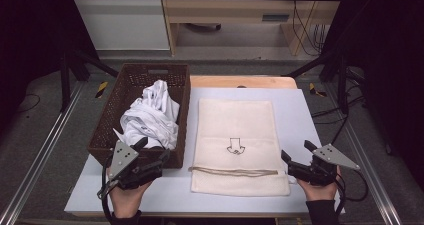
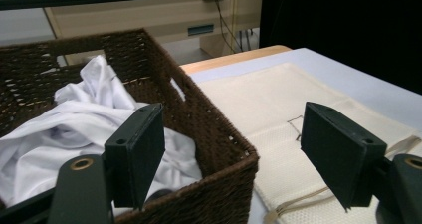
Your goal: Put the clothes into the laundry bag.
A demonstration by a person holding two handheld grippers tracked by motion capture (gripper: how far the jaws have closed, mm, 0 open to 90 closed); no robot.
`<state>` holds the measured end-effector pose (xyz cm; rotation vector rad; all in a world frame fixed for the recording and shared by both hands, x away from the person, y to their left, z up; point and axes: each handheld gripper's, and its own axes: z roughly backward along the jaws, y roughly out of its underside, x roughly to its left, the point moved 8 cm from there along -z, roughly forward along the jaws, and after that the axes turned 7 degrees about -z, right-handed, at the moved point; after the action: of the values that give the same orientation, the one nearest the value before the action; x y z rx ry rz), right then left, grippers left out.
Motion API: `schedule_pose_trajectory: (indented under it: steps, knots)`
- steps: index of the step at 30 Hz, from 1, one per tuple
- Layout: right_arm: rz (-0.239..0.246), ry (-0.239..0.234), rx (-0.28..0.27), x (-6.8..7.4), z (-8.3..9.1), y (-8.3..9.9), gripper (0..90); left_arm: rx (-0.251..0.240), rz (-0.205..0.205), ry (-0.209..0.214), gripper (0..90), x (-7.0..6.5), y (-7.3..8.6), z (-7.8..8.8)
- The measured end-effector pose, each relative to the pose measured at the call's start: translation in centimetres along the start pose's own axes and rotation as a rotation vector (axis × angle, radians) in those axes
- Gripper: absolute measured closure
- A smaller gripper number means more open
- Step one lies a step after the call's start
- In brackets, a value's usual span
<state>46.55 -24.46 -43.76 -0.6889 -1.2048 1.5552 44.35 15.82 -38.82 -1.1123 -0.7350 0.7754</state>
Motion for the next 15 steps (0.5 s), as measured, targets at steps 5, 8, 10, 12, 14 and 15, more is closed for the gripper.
schedule_pose_trajectory:
  steps: [5,8,10,12,14,15]
  knots:
    - [0.017,-0.030,-0.010,1.1,-0.1,-0.5,15.7,-0.007,-0.017,0.027,27.4,-1.6,-0.4,-0.8]
    - [0.024,-0.047,-0.008,1.8,-0.2,-0.6,16.7,-0.022,-0.020,0.050,29.6,-3.0,-0.7,-1.5]
    - [0.026,-0.054,-0.004,2.1,-0.3,-0.6,17.1,-0.027,-0.021,0.062,30.3,-3.6,-0.8,-1.7]
    - [0.031,-0.077,0.007,2.8,-0.6,-0.6,18.2,-0.036,-0.023,0.090,33.2,-5.0,-0.9,-2.3]
    - [0.030,-0.085,0.008,3.1,-0.7,-0.5,18.9,-0.035,-0.022,0.101,33.9,-5.6,-0.9,-2.5]
    - [0.032,-0.093,0.011,3.3,-0.8,-0.5,19.6,-0.030,-0.028,0.114,34.9,-6.2,-0.9,-2.9]
